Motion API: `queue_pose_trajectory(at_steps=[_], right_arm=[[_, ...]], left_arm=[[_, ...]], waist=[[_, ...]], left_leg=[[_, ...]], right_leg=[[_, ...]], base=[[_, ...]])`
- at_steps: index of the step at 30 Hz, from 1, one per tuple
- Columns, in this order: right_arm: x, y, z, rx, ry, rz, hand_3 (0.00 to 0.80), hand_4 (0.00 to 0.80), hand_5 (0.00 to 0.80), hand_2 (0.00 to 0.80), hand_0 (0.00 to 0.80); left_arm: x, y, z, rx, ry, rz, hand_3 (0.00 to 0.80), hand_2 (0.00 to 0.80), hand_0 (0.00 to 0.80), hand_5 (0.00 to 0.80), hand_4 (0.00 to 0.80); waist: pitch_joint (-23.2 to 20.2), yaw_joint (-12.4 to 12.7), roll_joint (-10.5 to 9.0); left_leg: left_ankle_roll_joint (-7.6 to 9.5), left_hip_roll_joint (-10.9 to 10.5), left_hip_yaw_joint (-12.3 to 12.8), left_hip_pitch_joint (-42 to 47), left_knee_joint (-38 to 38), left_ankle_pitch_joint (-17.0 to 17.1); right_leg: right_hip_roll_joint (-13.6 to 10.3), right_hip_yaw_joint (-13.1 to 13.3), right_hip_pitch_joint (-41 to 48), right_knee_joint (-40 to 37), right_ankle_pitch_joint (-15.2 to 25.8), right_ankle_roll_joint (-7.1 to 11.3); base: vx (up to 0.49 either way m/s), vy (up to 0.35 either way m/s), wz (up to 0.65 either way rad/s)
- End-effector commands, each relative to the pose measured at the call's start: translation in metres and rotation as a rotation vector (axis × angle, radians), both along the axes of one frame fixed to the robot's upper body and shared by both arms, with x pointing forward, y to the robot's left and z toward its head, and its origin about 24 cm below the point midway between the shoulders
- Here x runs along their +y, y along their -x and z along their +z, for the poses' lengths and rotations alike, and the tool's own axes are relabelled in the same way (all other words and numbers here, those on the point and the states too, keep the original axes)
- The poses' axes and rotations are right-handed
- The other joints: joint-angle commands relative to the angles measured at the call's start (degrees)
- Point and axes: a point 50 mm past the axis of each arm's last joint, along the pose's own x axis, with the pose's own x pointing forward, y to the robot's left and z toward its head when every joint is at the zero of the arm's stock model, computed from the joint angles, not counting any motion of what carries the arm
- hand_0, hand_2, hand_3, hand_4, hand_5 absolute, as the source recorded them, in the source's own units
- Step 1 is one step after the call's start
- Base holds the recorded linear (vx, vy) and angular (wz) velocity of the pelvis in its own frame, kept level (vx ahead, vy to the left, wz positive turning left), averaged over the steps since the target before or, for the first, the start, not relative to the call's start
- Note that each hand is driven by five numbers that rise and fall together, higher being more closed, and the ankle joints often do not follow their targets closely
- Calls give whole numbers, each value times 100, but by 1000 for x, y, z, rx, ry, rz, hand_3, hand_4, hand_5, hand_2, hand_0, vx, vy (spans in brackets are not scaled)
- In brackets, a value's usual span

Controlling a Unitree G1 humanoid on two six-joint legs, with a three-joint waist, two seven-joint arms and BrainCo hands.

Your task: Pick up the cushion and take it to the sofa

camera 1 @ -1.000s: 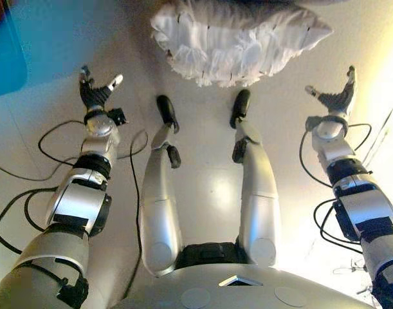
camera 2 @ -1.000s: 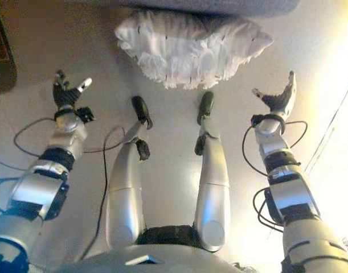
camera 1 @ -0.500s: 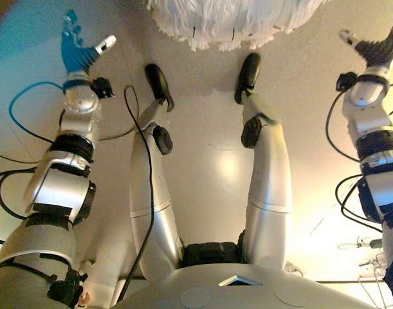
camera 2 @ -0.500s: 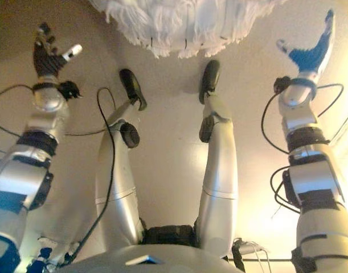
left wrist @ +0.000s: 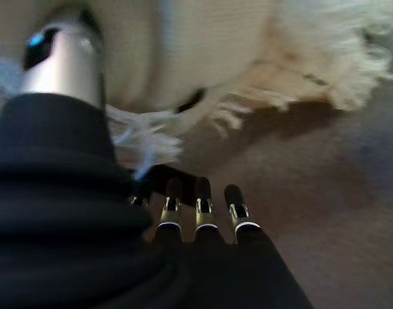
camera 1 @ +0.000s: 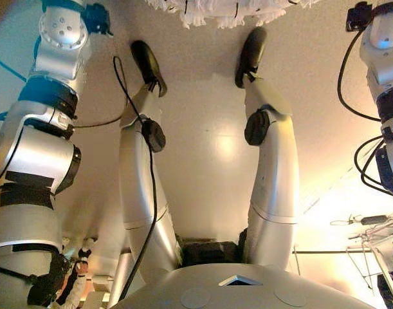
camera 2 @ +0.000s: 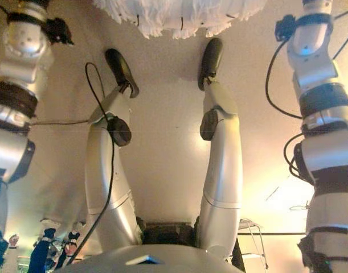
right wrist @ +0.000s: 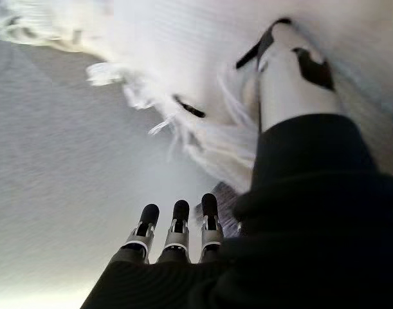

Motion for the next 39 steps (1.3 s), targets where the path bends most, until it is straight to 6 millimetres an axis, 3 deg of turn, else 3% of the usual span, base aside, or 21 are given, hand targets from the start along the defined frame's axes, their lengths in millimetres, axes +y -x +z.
queue_pose_trajectory(at_steps=[1,3,7,8,9,11,13,14,15,16,21,29,32,39], right_arm=[[11,8,26,-81,60,100,0,0,0,0,0],[19,7,31,-77,58,158,0,0,0,0,0],[41,4,32,18,34,455,0,0,0,0,0],[49,3,31,52,19,556,0,0,0,0,0],[56,3,29,98,6,666,0,0,0,0,0],[68,2,25,166,-8,818,0,0,0,0,0],[78,1,20,225,-9,933,0,0,0,0,0],[82,2,19,235,3,964,260,260,260,260,260],[86,3,19,243,12,992,756,756,756,756,756],[90,3,19,244,12,1017,800,800,800,800,800],[105,7,29,206,28,1052,800,800,800,800,800],[95,6,26,162,-23,1005,800,800,800,800,800],[87,5,8,179,-55,978,800,800,800,800,800],[63,11,-73,266,-178,913,800,800,800,800,800]], left_arm=[[-1,2,16,-26,58,-56,0,0,0,0,0],[-8,2,23,-34,53,-102,0,0,0,0,0],[-31,-2,27,50,43,-289,0,0,0,0,0],[-36,-2,25,75,38,-337,110,110,110,110,110],[-40,-2,25,91,35,-376,408,408,408,408,408],[-46,-3,23,128,54,-441,800,800,800,800,800],[-52,-3,21,153,64,-527,800,800,800,800,800],[-55,-2,20,162,68,-554,800,800,800,800,800],[-60,-2,19,169,74,-594,800,800,800,800,800],[-64,-1,18,171,73,-625,800,800,800,800,800],[-83,4,21,132,8,-656,800,800,800,800,800],[-78,3,8,147,142,-717,800,800,800,800,800],[-71,1,-20,195,221,-732,800,800,800,800,800],[-55,16,-126,348,415,-739,800,800,800,800,800]], waist=[[-48,-202,325],[-48,-209,326],[-48,-238,299],[-48,-240,296],[-48,-242,290],[-48,-239,274],[-48,-229,269],[-48,-227,275],[-48,-225,286],[-48,-221,290],[-48,-208,339],[-48,-185,365],[-48,-155,339],[-48,14,220]], left_leg=[[-10,-20,-119,-98,-19,-398],[-13,-48,-125,-117,-120,-344],[-47,-74,-86,-79,-280,-333],[-55,-83,-83,-82,-305,-321],[-64,-95,-85,-84,-324,-315],[-78,-93,-88,-93,-327,-293],[-99,-109,-111,-116,-312,-277],[-108,-115,-122,-122,-317,-269],[-118,-130,-131,-126,-335,-250],[-124,-145,-139,-129,-349,-239],[-149,-194,-158,-99,-469,-201],[-155,-306,-222,116,-787,-67],[-186,-376,-307,387,-909,-4],[-231,-431,-522,1403,-1051,201]], right_leg=[[47,59,188,-293,-46,491],[57,41,186,-421,12,510],[71,56,190,-584,31,550],[74,54,190,-617,43,553],[75,49,191,-648,53,560],[62,37,191,-647,57,566],[64,35,191,-652,61,572],[69,37,191,-664,65,576],[80,40,191,-689,83,583],[83,36,191,-707,93,588],[99,42,229,-885,152,612],[118,60,470,-1321,312,660],[109,66,754,-1487,379,688],[57,86,1841,-1510,435,700]], base=[[0,0,0],[0,0,0],[22,-11,4],[24,-21,8],[15,-26,6],[0,0,0],[0,0,0],[0,0,0],[0,0,0],[3,6,3],[-4,6,5],[-5,2,1],[-7,12,0],[-25,33,-11]])
